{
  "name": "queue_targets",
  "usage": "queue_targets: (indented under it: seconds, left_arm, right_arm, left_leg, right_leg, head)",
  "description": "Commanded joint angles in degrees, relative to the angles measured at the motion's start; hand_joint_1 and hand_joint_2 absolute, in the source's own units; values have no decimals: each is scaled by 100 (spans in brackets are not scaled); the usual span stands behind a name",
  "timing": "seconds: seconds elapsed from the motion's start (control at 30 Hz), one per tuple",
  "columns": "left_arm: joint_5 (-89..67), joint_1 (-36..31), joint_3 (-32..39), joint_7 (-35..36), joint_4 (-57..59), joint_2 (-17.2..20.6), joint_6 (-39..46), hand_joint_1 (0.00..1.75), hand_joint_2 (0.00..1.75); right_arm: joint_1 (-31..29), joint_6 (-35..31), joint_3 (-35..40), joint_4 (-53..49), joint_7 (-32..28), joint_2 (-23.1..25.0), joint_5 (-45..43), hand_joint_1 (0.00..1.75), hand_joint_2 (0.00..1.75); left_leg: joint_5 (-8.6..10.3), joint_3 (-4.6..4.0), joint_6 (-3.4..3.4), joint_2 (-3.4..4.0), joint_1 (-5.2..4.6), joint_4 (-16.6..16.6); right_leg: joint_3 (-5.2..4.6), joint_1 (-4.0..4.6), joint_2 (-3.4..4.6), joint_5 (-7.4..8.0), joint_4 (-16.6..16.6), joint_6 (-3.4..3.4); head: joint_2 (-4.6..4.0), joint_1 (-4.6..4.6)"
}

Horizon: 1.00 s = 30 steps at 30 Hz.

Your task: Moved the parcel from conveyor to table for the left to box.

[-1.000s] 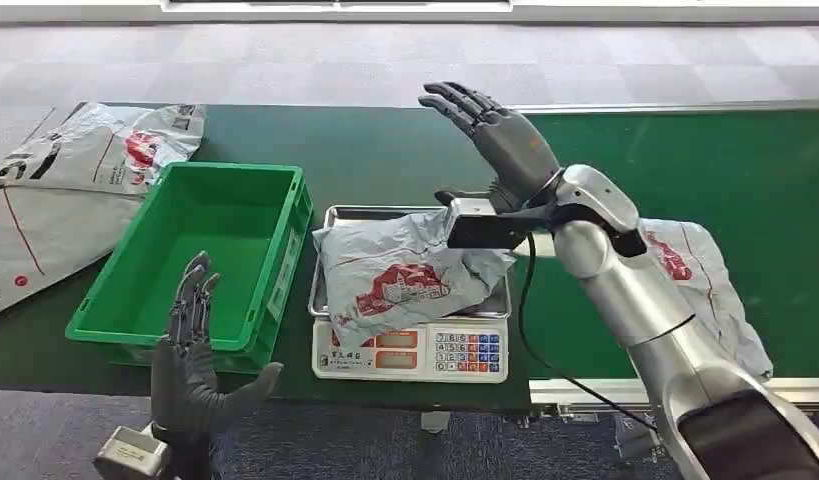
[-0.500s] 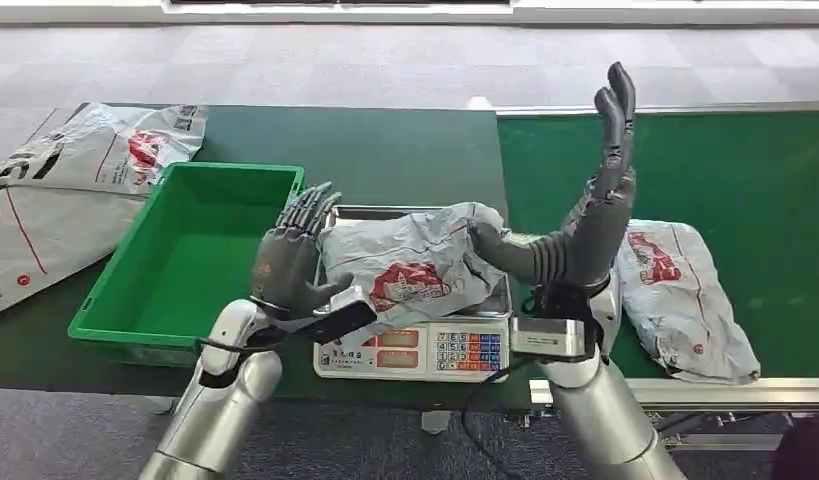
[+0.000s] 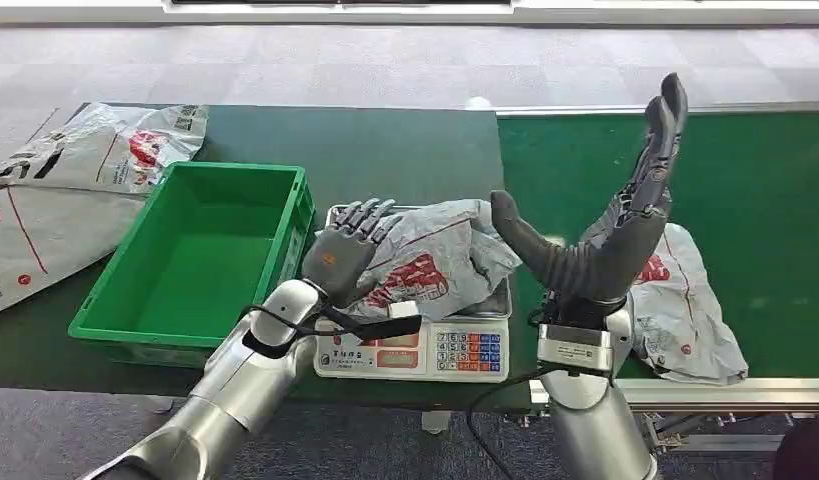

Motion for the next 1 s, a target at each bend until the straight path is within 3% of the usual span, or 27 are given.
queue_targets:
  seconds: [0.03,0.3,0.57,0.6,0.63,1.0]
  left_arm:
    - [142,-763,-863,-414,1702,-259,-395,0,175]
    - [886,-824,-727,-1232,1844,-266,-1285,0,175]
    - [965,-818,-726,-1327,1837,-270,-1348,0,175]
    - [1098,-813,-693,-1473,1830,-266,-1433,10,175]
    - [1171,-820,-730,-1540,1846,-252,-1525,175,175]
    - [1604,-924,-852,-1394,1866,-59,-1180,175,175]
  right_arm:
    - [65,2,-621,31,-85,319,112,0,175]
    - [116,2,-647,-24,129,314,172,0,175]
    - [112,2,-653,-14,145,312,156,0,175]
    - [107,2,-659,-7,170,303,145,0,175]
    - [114,2,-699,-21,199,319,173,0,175]
    - [470,126,-964,-432,335,388,319,0,175]
  left_leg:
    - [0,6,2,-6,2,-1]
    - [3,16,2,-4,2,-12]
    - [-1,34,3,1,0,-14]
    - [0,33,3,-2,-3,-13]
    - [-2,32,3,-6,0,-9]
    - [0,28,3,-7,2,-13]
  right_leg:
    - [11,3,-11,-2,-5,-2]
    - [22,4,-11,3,-16,-4]
    - [42,2,-3,1,-17,1]
    - [40,-2,-6,0,-14,2]
    - [42,2,-8,-2,-12,3]
    - [41,3,-12,-1,-17,1]
  head:
    - [0,0]
    - [0,0]
    - [0,2]
    - [0,0]
    - [0,0]
    - [0,0]
